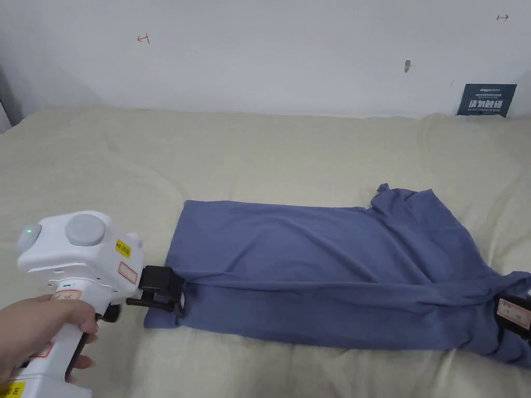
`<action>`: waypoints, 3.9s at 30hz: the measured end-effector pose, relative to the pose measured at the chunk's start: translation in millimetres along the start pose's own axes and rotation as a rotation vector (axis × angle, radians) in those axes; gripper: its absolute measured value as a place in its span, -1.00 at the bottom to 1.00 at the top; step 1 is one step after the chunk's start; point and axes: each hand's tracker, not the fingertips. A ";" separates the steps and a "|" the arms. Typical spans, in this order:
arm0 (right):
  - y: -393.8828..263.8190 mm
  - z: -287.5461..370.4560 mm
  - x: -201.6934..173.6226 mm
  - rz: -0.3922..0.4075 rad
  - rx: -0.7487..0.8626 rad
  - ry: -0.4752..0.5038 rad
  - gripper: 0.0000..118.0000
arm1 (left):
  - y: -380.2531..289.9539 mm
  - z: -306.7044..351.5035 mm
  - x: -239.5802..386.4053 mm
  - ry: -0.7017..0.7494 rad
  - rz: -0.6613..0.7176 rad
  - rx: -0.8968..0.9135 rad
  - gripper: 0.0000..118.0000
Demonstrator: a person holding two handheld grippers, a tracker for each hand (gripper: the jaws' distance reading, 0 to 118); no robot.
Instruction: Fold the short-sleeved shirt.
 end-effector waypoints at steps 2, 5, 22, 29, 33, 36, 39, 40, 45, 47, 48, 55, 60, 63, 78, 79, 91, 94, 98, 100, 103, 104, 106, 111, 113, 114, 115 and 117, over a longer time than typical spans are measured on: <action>-3.8 -4.7 2.6 -0.014 -0.026 0.016 -1.00 | 7.0 -11.3 -4.5 0.052 0.004 0.017 0.91; -10.0 -10.5 4.1 -0.034 -0.062 0.028 -1.00 | 16.1 -28.8 -8.8 0.060 0.017 0.018 0.91; 14.7 -4.4 31.3 -0.031 -0.004 -0.034 -1.00 | 6.0 -14.1 40.2 0.087 -0.195 -0.024 -0.87; 93.8 -52.4 81.3 -0.014 -0.328 -0.191 -0.24 | 3.7 7.6 38.3 0.031 -0.143 0.012 -0.87; 79.3 -109.1 126.5 -0.165 -0.604 -0.252 0.91 | 2.6 7.7 41.6 0.018 -0.130 0.015 -0.87; 65.8 -128.1 137.8 -0.183 -0.638 -0.297 0.91 | 6.1 2.7 38.0 0.019 -0.126 0.016 -0.87; 54.7 -137.2 148.0 -0.239 -0.649 -0.345 0.91 | 4.8 -3.0 35.3 0.023 -0.122 0.003 -0.87; 49.6 -139.2 152.4 -0.261 -0.651 -0.356 0.88 | 5.8 -5.3 33.8 0.022 -0.116 -0.003 -0.87; 41.6 -147.0 159.7 -0.230 -0.653 -0.329 -0.95 | 13.1 -12.8 23.1 0.028 -0.112 -0.013 -0.87; 46.3 -134.8 147.1 -0.186 -0.667 -0.316 -0.95 | 14.4 -11.3 20.8 0.023 -0.108 -0.009 -0.87; 48.5 -133.0 144.4 -0.162 -0.664 -0.316 -0.95 | 14.4 -10.1 21.3 0.021 -0.105 -0.009 -0.87; 59.8 -109.0 143.8 -0.179 -0.628 -0.288 -0.95 | 1.4 14.4 28.1 0.010 -0.114 0.005 -0.87; 72.3 -65.8 137.3 -0.190 -0.627 -0.224 -0.95 | -11.3 49.1 21.9 -0.024 -0.092 0.021 -0.87; 74.4 -27.0 119.6 -0.128 -0.579 -0.188 -0.95 | -33.1 77.3 25.4 -0.003 -0.142 0.037 -0.87; -46.7 -6.3 153.6 -0.189 -0.709 -0.255 -0.73 | -143.5 25.9 -5.4 -0.070 -0.087 -0.030 -0.53; -48.3 -1.7 145.3 -0.165 -0.682 -0.265 -0.26 | -146.1 27.6 -9.6 -0.081 -0.075 -0.008 0.00; -1.0 81.8 67.0 -0.091 -0.173 -0.215 0.63 | -148.2 100.1 -23.9 -0.162 -0.005 0.336 0.98; -11.9 87.4 26.5 -0.021 -0.033 -0.179 -0.59 | -167.1 116.0 2.1 -0.237 -0.076 0.461 0.13; -33.1 75.1 -7.8 0.092 0.034 -0.142 -1.00 | -198.4 118.3 39.1 -0.228 -0.134 0.540 -1.00; -33.3 73.9 -19.4 0.106 0.051 -0.143 -1.00 | -202.0 120.2 47.4 -0.241 -0.134 0.564 -1.00; -22.4 69.8 -27.0 0.112 0.038 -0.115 -1.00 | -186.7 133.4 54.5 -0.229 -0.137 0.617 -1.00; -19.1 68.1 -27.9 0.115 0.038 -0.109 -1.00 | -170.6 142.2 56.3 -0.237 -0.139 0.610 -1.00; -12.3 61.4 -29.0 0.130 0.035 -0.110 -1.00 | -126.7 151.3 56.2 -0.232 -0.128 0.599 -1.00; -2.0 40.0 -31.1 0.168 0.006 -0.094 -1.00 | 10.8 126.4 60.8 -0.226 -0.061 0.334 -1.00; -2.4 28.5 -29.1 0.164 -0.014 -0.088 -1.00 | 66.1 96.5 55.9 -0.119 -0.137 0.199 -1.00; -3.1 21.8 -26.9 0.155 -0.026 -0.083 -1.00 | 86.3 74.7 54.1 -0.061 -0.163 0.149 -1.00; -2.4 16.4 -24.8 0.140 -0.038 -0.078 -1.00 | 100.3 57.2 51.2 -0.018 -0.172 0.118 -0.96; -3.9 4.1 -18.2 0.106 -0.065 -0.049 -1.00 | 123.6 26.7 40.8 -0.002 -0.156 0.081 -0.92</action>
